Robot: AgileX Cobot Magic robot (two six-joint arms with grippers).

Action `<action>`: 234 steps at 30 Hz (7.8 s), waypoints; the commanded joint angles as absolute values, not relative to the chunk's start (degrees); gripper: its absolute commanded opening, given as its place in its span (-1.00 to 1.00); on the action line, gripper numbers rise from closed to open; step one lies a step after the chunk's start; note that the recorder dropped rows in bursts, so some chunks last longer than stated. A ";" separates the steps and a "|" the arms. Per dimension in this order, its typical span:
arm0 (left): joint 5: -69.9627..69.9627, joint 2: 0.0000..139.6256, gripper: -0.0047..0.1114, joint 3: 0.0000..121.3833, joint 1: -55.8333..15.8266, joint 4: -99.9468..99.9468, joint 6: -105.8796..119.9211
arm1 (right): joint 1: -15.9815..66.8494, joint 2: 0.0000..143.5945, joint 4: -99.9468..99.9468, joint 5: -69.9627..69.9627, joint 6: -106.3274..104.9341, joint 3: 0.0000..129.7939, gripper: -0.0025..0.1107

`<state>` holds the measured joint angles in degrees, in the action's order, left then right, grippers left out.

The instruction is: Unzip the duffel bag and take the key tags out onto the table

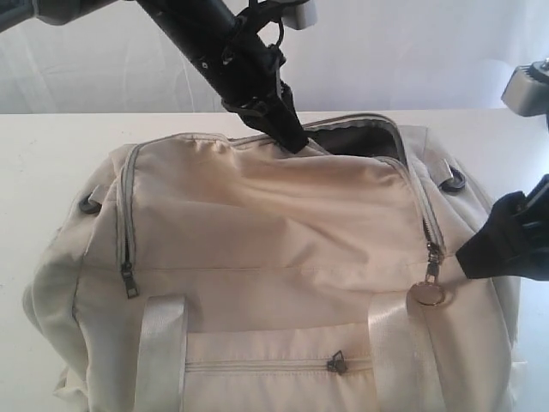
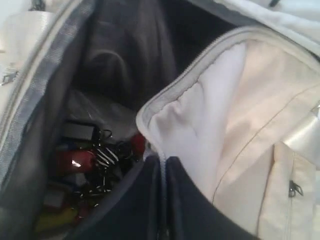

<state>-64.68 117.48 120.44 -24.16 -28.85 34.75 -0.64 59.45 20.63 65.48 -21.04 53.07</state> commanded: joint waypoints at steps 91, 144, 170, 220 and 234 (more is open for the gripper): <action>-37.94 75.78 -0.28 42.48 -48.64 0.00 -13.52 | 13.67 76.59 15.86 67.31 -14.24 45.97 -0.96; -58.65 102.24 -0.32 100.88 -31.68 -6.93 6.52 | 13.67 44.03 7.70 66.99 -8.86 59.25 -0.96; -51.96 122.14 0.55 101.30 -30.94 -7.06 -5.19 | 13.67 44.03 7.44 58.75 -8.98 50.61 -0.96; -44.17 114.00 -0.89 100.71 -30.94 0.00 4.19 | 13.67 44.03 7.44 58.52 -8.98 50.61 -0.96; -43.77 117.41 -0.04 101.16 -30.94 -1.11 6.08 | 13.67 44.03 7.44 58.52 -8.98 50.61 -0.96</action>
